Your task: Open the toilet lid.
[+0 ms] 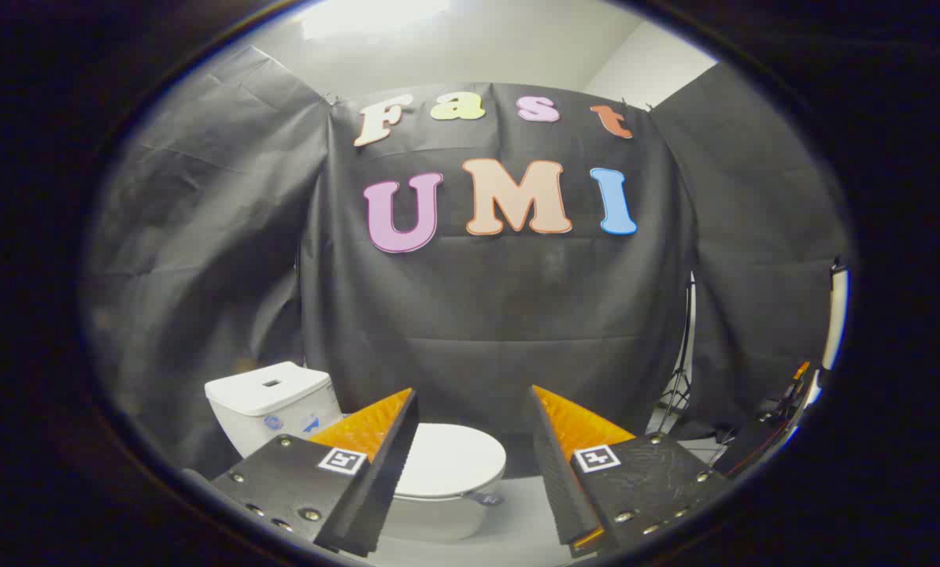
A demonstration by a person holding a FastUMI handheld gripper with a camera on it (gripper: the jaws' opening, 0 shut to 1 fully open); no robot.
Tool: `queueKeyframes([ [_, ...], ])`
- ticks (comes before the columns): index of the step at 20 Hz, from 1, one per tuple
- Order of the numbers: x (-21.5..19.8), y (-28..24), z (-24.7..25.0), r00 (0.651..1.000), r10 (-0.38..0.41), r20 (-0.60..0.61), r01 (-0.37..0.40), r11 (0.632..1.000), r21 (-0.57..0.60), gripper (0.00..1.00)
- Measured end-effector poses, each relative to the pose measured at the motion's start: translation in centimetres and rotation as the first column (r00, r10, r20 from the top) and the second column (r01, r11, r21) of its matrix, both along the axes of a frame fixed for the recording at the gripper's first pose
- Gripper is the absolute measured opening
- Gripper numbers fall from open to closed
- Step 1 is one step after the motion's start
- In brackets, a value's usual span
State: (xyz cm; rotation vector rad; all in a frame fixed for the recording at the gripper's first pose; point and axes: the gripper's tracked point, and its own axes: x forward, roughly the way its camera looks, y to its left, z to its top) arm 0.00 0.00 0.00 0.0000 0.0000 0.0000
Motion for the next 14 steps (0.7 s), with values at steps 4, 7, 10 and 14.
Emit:
queueKeyframes([
  [4, 0.0, -0.6, -0.4, 1.0, -0.021, -0.011, 0.021, 1.0, -0.002, 0.81],
  [7, -0.1, -0.9, -1.0, 0.999, -0.03, -0.03, 0.03, 1.0, 0.002, 0.81],
  [10, -0.1, -1.0, -1.0, 0.999, -0.033, -0.028, 0.034, 0.999, 0.011, 0.81],
  [14, -0.2, -1.2, -1.1, 0.999, -0.039, -0.031, 0.039, 0.999, 0.015, 0.81],
])
